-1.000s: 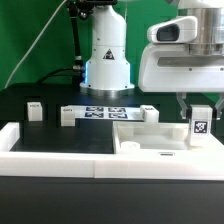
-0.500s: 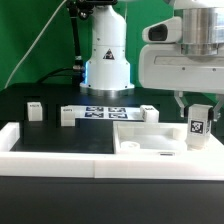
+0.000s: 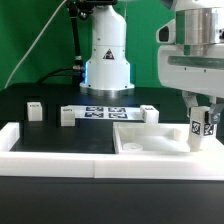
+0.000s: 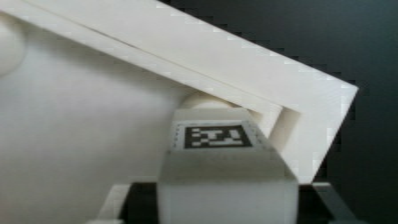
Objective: Assemble one leg
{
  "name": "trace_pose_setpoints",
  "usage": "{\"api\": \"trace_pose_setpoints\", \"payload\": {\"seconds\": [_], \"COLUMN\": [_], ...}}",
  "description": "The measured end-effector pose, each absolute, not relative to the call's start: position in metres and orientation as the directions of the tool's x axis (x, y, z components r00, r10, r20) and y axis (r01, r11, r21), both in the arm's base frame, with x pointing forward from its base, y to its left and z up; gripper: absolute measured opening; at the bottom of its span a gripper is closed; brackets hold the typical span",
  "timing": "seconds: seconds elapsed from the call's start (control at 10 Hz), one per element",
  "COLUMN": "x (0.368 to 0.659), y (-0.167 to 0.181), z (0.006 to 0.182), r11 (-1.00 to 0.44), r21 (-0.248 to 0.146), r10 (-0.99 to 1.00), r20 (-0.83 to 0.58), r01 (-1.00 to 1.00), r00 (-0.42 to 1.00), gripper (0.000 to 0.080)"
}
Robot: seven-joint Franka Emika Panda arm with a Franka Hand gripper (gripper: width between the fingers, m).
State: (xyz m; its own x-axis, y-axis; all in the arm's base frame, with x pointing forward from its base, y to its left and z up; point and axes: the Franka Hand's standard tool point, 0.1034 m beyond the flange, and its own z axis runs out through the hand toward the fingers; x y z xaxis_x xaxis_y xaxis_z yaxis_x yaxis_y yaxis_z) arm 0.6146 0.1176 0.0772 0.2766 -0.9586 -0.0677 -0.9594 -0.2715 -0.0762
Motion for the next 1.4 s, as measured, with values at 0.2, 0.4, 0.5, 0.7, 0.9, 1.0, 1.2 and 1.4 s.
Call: {"api": "trace_pose_setpoints", "payload": {"seconds": [0.2,0.4,0.5,0.7,0.9,1.0,1.2,1.4], "x": [0.6148,0.6149,0.6148,0.6143,0.6111,0.6116,0.6125,0.6126], "y": [0.1174,0.1165,0.1178,0.1196,0.1189,0.1182,0.1172,0.1157], "z": [0.0771,0.0769,0.0766,0.0763,0.077,0.0788,0.0805,0.0793], "r11": [-0.089,0.01,0.09,0.083,-0.071,-0.18,-0.412,-0.552], "r21": [-0.065,-0.055,-0.047,-0.047,-0.026,-0.027,-0.047,-0.059], "r10": [-0.992,-0.994,-0.99,-0.99,-0.99,-0.975,-0.903,-0.826], "r20": [-0.082,-0.106,-0.114,-0.116,-0.123,-0.124,-0.114,-0.098], "r01": [-0.994,-0.998,-0.995,-0.995,-0.997,-0.983,-0.91,-0.832], "r00": [0.095,-0.004,-0.084,-0.077,0.073,0.182,0.415,0.555], "gripper": [0.0292,0.0292,0.0348,0.0483,0.0639,0.0639,0.0648,0.0649]}}
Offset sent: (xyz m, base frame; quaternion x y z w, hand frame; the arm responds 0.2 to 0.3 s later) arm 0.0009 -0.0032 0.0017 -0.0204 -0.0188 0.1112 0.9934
